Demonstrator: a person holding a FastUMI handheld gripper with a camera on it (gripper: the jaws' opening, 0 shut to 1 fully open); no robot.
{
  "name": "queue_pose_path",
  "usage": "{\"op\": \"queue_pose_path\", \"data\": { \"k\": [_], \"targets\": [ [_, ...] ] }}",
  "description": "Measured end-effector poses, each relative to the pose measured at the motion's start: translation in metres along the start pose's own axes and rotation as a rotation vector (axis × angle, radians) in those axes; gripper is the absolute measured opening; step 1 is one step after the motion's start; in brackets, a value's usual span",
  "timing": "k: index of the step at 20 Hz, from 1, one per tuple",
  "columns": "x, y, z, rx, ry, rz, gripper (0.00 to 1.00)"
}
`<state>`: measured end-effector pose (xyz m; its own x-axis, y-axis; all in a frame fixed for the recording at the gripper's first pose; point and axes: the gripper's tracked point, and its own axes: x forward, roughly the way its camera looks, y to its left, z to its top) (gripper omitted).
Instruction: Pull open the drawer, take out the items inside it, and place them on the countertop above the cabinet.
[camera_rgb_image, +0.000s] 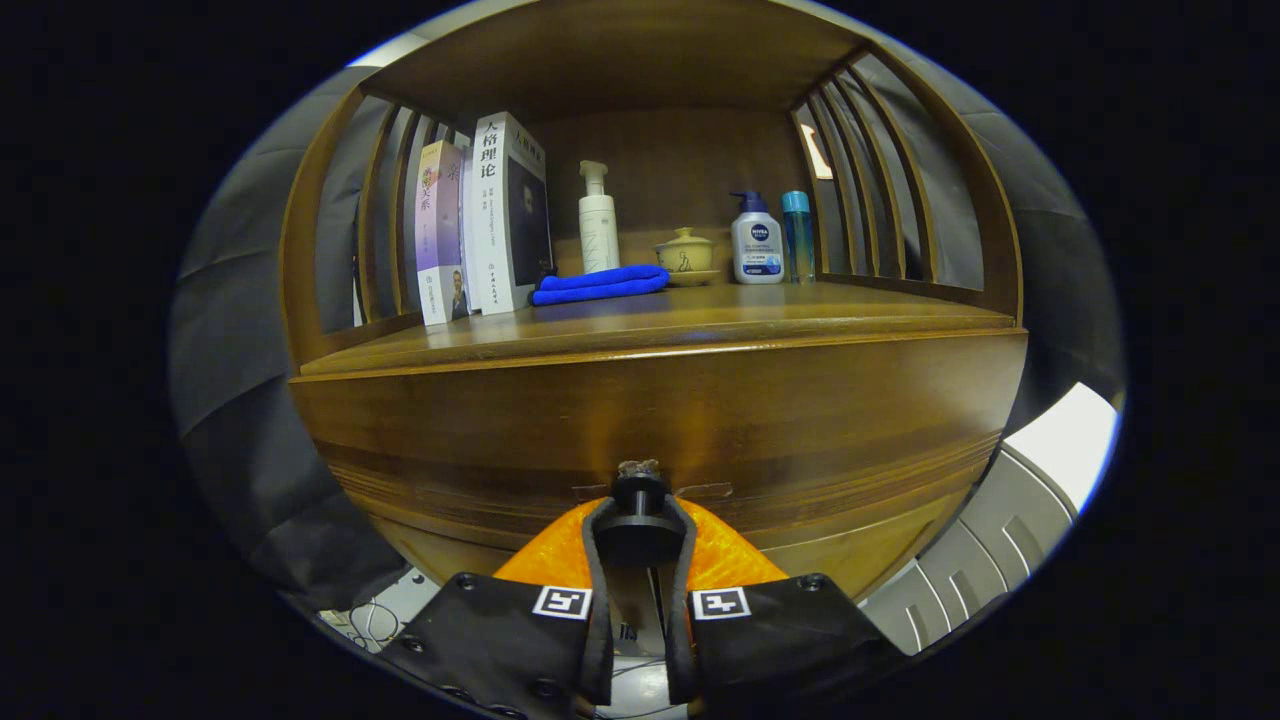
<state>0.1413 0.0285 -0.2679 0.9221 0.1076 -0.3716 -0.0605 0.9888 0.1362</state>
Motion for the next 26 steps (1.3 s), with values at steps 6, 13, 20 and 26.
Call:
{"op": "queue_pose_path", "data": {
  "k": [6,13,20,26],
  "targets": [
    [-0.015,-0.002,-0.006,-0.024,0.001,0.009,0.23],
    [-0.051,-0.003,-0.017,-0.063,0.004,0.036,0.23],
    [-0.092,-0.003,-0.032,-0.085,-0.001,0.047,0.23],
    [-0.120,0.000,-0.047,-0.107,0.006,0.064,0.23]
  ]
}}
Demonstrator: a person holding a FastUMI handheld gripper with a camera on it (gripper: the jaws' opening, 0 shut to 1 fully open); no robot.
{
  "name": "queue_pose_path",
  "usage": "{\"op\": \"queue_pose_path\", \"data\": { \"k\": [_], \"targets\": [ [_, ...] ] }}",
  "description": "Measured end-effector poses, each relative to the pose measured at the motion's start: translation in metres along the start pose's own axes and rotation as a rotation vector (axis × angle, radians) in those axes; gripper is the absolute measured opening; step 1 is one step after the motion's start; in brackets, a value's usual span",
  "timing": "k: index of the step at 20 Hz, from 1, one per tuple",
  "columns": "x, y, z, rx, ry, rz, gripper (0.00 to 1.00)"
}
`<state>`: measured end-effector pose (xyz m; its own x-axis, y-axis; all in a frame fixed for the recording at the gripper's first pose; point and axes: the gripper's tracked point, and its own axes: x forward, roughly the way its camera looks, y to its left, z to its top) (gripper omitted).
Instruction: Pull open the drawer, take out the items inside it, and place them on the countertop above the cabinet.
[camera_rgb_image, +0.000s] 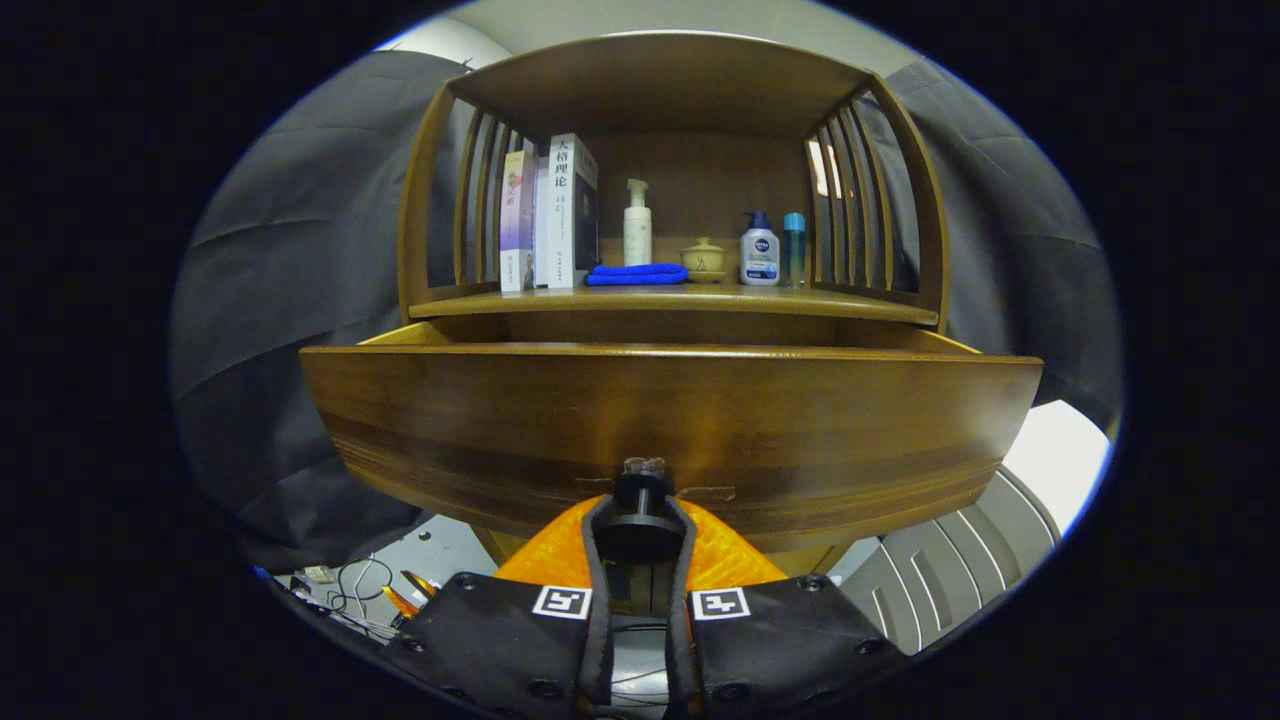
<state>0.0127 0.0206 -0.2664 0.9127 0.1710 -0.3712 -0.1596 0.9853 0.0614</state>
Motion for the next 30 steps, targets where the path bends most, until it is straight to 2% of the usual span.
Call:
{"op": "queue_pose_path", "data": {
  "k": [9,15,17,19,24,30],
  "targets": [
    [-0.033,0.006,-0.015,-0.012,0.011,0.028,0.23],
    [-0.043,0.008,-0.019,-0.011,0.030,0.013,0.23],
    [-0.043,0.010,-0.020,-0.019,0.046,0.019,0.26],
    [-0.048,0.007,-0.025,-0.024,0.062,0.022,0.42],
    [-0.073,-0.001,-0.027,-0.053,0.063,0.011,0.97],
    [-0.117,0.004,0.007,-0.088,0.027,0.051,0.98]
  ]
}}
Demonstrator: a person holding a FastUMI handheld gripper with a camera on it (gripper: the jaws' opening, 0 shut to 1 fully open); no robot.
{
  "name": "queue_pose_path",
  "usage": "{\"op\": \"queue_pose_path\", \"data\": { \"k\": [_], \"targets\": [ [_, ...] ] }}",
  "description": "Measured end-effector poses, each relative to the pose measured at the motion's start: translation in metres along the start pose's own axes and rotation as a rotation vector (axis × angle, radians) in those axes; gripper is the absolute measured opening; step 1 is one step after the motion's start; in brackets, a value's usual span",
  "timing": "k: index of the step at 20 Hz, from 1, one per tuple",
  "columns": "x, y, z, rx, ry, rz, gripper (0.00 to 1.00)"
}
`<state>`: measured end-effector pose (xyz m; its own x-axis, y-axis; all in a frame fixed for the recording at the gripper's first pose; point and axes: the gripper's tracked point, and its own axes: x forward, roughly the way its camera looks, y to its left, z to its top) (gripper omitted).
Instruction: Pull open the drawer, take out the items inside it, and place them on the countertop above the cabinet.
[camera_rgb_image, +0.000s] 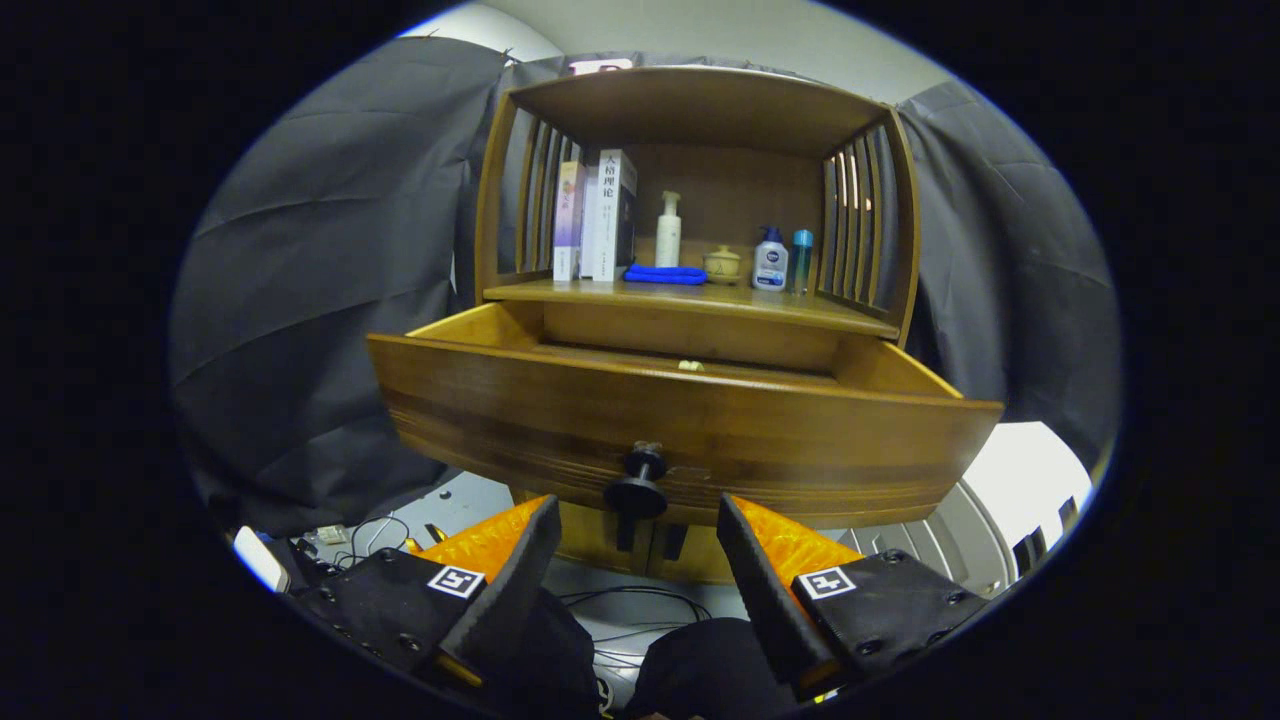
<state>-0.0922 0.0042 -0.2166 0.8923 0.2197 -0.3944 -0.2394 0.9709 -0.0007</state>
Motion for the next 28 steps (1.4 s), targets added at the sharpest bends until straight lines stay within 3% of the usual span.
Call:
{"op": "queue_pose_path", "data": {
  "k": [6,14,22,28],
  "targets": [
    [-0.019,-0.016,0.072,-0.033,-0.062,0.016,0.98],
    [0.060,-0.036,0.135,0.030,0.012,0.066,0.98],
    [0.167,-0.028,0.107,0.206,0.367,0.151,0.96],
    [0.200,-0.028,0.077,0.195,0.525,0.114,0.96]
  ]
}}
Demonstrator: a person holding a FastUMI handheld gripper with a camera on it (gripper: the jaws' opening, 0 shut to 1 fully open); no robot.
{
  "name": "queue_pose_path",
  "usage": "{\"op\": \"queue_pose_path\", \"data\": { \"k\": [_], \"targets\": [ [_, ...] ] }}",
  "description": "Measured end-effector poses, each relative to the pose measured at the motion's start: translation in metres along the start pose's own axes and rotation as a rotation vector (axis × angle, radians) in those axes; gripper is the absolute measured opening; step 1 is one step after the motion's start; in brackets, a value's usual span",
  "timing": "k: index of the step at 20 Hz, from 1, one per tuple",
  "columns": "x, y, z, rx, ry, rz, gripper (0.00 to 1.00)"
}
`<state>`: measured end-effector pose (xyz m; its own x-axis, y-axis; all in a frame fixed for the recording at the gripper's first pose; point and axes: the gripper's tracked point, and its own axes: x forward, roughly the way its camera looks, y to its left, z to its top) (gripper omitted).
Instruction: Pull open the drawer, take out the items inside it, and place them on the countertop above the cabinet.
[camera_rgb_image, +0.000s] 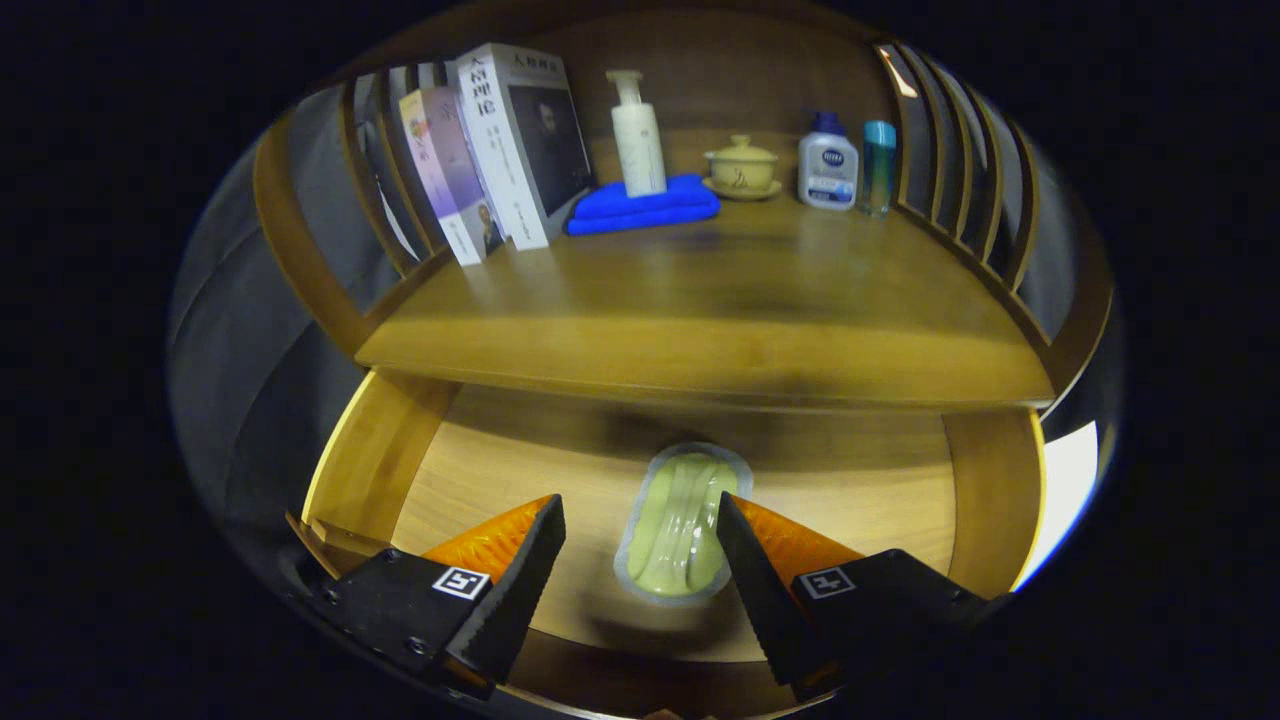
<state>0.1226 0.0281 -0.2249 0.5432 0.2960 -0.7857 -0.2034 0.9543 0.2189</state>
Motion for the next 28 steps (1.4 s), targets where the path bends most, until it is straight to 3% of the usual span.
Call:
{"op": "queue_pose_path", "data": {
  "k": [5,7,12,14,15,16,20,28],
  "targets": [
    [0.025,-0.014,-0.001,0.014,0.064,-0.050,0.96],
    [0.031,-0.014,-0.007,0.002,0.091,-0.054,0.90],
    [0.031,-0.023,-0.013,-0.051,0.125,-0.106,0.32],
    [0.026,-0.024,-0.016,-0.082,0.125,-0.123,0.23],
    [0.021,-0.023,-0.016,-0.082,0.110,-0.122,0.22],
    [0.020,-0.021,-0.013,-0.061,0.100,-0.103,0.13],
    [-0.011,-0.007,-0.017,-0.019,0.061,-0.009,0.13],
    [-0.089,0.000,-0.009,-0.032,-0.076,0.059,0.12]
  ]
}}
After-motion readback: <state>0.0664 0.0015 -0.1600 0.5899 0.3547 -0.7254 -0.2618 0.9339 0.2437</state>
